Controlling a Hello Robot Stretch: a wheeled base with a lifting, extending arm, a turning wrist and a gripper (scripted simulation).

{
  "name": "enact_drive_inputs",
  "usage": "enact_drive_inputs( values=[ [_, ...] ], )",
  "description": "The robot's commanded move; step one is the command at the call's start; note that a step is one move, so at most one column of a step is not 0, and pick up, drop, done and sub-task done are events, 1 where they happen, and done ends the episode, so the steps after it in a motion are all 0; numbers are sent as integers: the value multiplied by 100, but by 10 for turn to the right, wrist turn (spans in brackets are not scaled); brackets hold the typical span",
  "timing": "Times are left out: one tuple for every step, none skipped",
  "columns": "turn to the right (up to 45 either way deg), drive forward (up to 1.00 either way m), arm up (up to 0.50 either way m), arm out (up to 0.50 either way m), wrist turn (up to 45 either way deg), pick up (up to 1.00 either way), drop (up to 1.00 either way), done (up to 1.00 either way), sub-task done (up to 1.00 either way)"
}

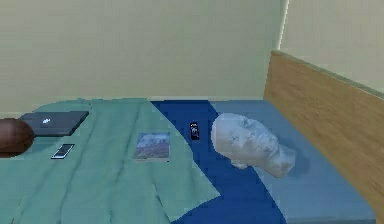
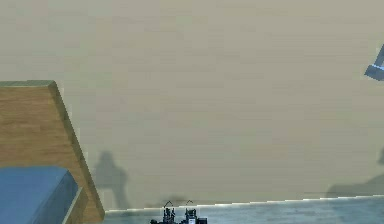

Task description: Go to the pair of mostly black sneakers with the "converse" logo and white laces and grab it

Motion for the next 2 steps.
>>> enact_drive_inputs(
  values=[
    [0, 0, 0, 0, 60, 0, 0, 0, 0],
    [0, 0, -30, 0, 0, 0, 0, 0, 0]
  ],
)
